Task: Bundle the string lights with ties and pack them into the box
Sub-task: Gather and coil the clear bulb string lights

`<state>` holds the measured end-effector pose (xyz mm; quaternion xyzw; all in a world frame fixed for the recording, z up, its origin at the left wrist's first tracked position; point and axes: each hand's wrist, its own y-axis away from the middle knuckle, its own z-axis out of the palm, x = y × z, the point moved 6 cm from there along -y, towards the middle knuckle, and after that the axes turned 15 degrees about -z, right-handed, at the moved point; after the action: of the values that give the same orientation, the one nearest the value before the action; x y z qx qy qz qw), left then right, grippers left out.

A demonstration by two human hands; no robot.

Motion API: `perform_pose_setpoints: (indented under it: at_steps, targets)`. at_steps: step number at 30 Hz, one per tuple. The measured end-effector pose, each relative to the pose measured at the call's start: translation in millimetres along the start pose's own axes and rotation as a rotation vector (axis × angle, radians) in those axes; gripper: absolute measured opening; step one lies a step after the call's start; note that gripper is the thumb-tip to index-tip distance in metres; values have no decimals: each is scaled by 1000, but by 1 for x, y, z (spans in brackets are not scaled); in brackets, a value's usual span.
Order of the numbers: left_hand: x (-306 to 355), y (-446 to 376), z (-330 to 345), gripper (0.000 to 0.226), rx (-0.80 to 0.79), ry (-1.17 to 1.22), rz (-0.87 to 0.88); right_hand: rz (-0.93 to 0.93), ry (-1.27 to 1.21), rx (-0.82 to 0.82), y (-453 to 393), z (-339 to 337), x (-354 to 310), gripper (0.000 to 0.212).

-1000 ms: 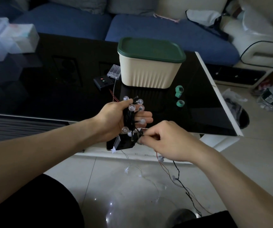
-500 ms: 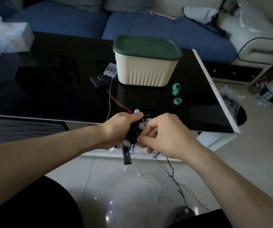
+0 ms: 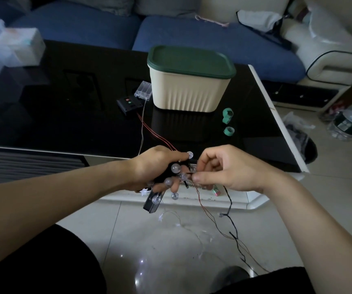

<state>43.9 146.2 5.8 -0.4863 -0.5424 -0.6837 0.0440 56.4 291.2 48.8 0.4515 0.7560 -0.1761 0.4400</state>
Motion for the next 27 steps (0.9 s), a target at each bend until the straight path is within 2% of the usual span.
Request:
perform_pose_setpoints:
  at_steps: [5,10,13,16,20,24,27]
  targets:
    - [-1,1,2,51,-1,-35,-9,-47,82,-41,2,-4,2,9]
    - [-3,5,6,58,-84,-64,-38,-174,-37,184,-1,-8,-6,8]
    - [-4,5,9,60,-156,-50,-43,-186,15,241,-5,-5,-4,9]
    - [-5,1,10,53,-252,17,-18,-121,92,251,-6,-8,1,14]
    - [-1,2,7,44,-293,88,36,-30,115,174,-4,-10,8,34]
    - [8,8,4,40,-283,213,80,66,-104,130,-3,-8,20,49]
    - [14,9,-4,40,-273,372,130,132,-116,104,-1,-14,32,52]
